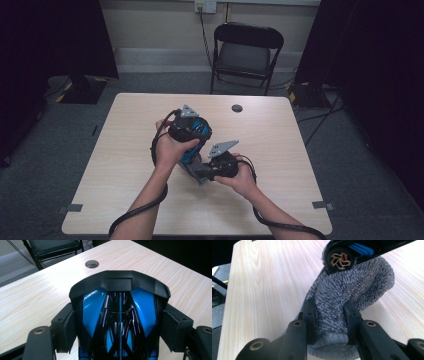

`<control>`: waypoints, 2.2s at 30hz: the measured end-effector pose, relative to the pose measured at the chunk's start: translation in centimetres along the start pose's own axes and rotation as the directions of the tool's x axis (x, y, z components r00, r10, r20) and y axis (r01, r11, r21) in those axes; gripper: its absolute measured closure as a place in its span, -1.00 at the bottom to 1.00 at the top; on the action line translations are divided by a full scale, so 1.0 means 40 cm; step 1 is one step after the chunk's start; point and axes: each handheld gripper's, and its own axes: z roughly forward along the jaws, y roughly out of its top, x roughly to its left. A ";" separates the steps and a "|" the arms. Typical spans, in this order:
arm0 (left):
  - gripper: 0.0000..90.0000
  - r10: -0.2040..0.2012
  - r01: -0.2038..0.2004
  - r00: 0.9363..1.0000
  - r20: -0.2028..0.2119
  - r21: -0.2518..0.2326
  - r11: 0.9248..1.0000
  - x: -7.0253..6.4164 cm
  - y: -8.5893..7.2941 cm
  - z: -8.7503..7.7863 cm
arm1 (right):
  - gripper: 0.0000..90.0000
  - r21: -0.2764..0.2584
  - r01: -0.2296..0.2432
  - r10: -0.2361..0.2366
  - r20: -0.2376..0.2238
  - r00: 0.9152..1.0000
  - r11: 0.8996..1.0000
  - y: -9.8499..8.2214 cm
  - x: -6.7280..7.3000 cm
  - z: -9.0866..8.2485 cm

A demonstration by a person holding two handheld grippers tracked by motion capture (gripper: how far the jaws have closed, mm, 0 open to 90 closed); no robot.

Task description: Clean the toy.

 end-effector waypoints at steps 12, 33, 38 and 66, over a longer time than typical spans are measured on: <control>-0.43 -0.035 0.034 0.999 -0.040 -0.018 0.999 0.038 -0.012 -0.021 | 0.54 0.032 0.037 -0.036 -0.032 0.999 0.999 0.003 0.020 0.020; -0.43 -0.071 0.073 0.993 -0.097 0.022 0.997 0.102 -0.062 -0.051 | 0.53 0.027 0.020 -0.021 0.016 1.000 0.999 -0.025 -0.016 -0.046; -0.43 -0.066 0.071 0.993 -0.097 0.053 0.996 0.117 -0.081 -0.046 | 0.53 0.019 -0.006 0.004 0.064 0.998 1.000 -0.038 -0.045 -0.074; -0.43 -0.097 0.115 0.990 -0.101 0.191 0.975 0.146 -0.197 0.024 | 0.51 -0.001 -0.119 0.114 0.294 0.949 0.993 -0.131 -0.180 -0.195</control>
